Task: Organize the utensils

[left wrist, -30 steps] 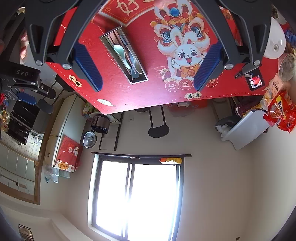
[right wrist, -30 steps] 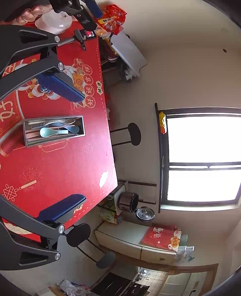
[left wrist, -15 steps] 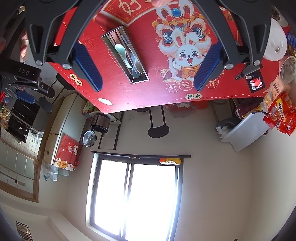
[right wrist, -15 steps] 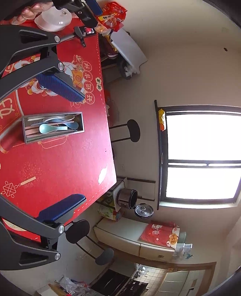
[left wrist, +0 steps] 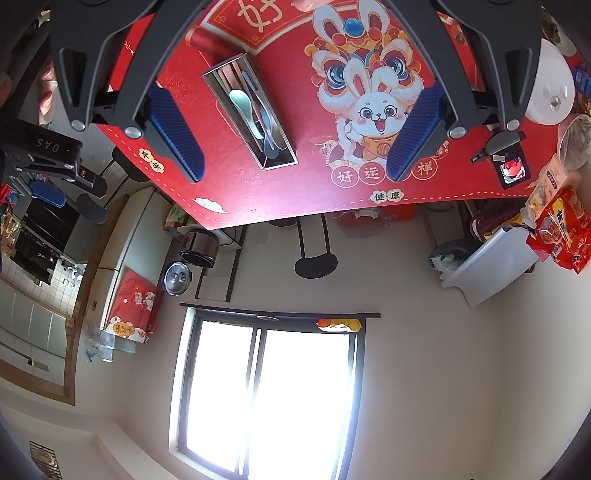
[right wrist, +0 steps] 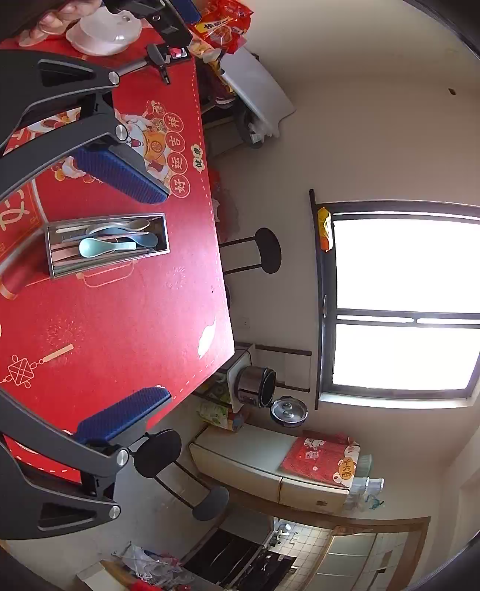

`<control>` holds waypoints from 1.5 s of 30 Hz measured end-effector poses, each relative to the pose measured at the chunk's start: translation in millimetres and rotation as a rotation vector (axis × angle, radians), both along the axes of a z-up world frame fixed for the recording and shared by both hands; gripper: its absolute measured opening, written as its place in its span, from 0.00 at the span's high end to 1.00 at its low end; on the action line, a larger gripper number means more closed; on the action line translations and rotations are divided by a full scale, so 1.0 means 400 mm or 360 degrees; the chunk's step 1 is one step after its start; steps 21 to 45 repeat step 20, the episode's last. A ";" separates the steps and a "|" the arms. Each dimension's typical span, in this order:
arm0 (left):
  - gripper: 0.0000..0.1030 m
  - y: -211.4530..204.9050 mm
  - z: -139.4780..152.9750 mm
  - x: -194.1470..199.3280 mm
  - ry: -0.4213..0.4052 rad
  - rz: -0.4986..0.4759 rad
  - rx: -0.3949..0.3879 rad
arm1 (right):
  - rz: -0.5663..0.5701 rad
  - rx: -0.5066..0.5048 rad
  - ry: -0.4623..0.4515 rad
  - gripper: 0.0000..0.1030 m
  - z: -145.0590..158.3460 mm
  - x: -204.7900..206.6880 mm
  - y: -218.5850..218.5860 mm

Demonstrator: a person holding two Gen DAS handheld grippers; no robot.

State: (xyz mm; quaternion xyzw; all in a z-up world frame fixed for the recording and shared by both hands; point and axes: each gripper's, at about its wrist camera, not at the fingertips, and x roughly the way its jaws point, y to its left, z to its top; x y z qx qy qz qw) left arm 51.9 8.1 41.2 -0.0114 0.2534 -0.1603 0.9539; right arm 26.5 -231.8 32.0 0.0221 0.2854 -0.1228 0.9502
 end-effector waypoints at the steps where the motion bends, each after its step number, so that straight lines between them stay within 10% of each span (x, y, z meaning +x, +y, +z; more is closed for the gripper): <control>1: 0.06 0.000 -0.001 0.000 0.0003 0.0001 -0.0002 | -0.0003 0.0000 0.0001 0.06 0.000 0.000 -0.001; 45: 0.06 0.000 -0.012 0.006 0.0031 0.0035 -0.0002 | -0.0003 0.0009 0.0023 0.06 -0.010 0.012 -0.011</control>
